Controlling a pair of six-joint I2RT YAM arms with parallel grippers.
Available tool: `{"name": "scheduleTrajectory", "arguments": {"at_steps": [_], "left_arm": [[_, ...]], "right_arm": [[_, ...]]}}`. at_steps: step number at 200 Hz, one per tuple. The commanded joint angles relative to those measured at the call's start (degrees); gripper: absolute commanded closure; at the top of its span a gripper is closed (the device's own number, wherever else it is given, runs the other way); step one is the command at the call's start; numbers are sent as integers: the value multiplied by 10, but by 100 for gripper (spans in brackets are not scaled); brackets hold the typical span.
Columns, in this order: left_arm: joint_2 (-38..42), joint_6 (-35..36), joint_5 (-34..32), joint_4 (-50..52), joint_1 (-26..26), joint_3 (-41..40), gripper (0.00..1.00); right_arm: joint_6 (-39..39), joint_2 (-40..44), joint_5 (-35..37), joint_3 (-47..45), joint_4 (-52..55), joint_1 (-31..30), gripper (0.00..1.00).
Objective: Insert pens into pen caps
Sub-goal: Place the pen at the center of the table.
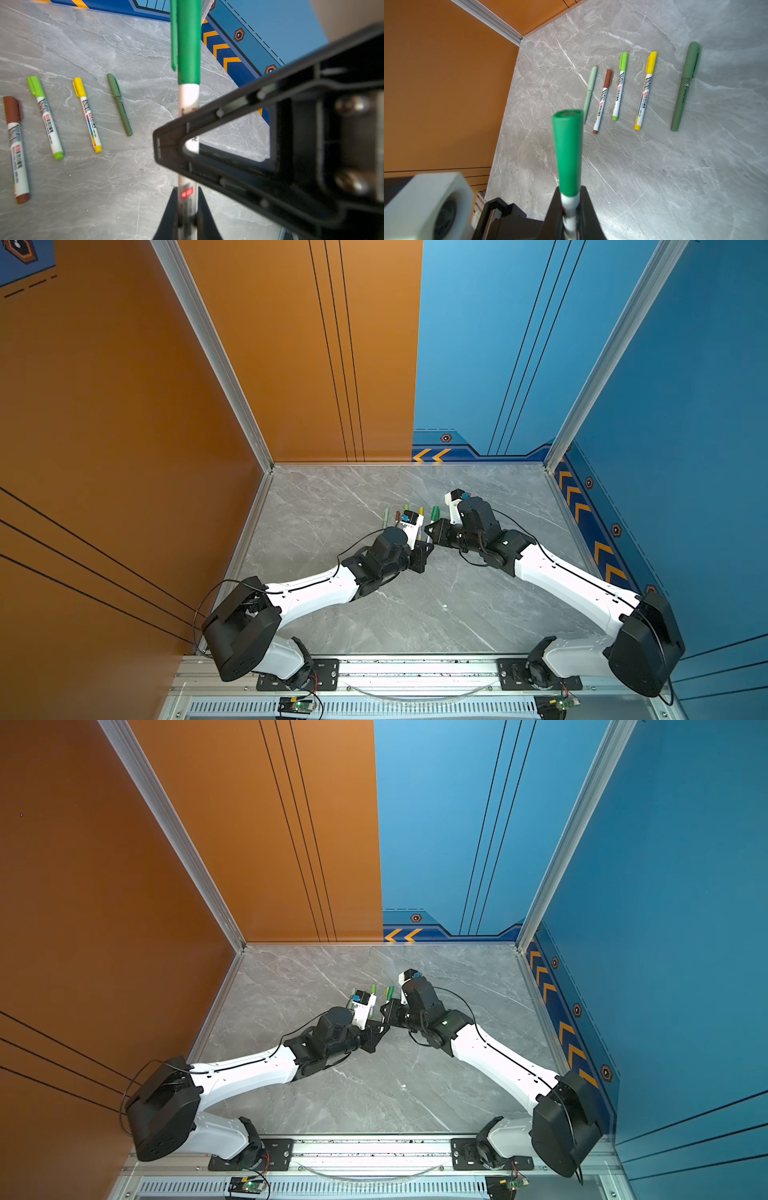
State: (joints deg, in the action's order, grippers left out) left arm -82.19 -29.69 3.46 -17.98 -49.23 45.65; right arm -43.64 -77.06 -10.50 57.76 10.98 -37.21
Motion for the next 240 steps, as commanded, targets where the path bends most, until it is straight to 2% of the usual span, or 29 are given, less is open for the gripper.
{"name": "scheduleTrajectory", "arguments": {"at_steps": [1,12,45,68,130,196,240], "left_arm": [[-1,-5,-2,-21,0,13,100],[-1,-7,0,-21,0,10,100],[18,-1,-1,-20,2,-13,65],[43,13,-6,-2,5,-35,54],[133,75,-51,92,29,-67,47],[213,100,-77,147,56,-86,40],[231,101,-74,164,74,-90,39]], "right_arm": [[-7,12,36,-2,19,6,99],[-9,13,41,3,34,13,100],[-14,-14,40,21,104,64,100],[-6,-42,26,22,131,108,100],[65,-199,4,109,193,196,100],[109,-393,8,283,251,208,98],[108,-472,0,341,261,207,95]]}}
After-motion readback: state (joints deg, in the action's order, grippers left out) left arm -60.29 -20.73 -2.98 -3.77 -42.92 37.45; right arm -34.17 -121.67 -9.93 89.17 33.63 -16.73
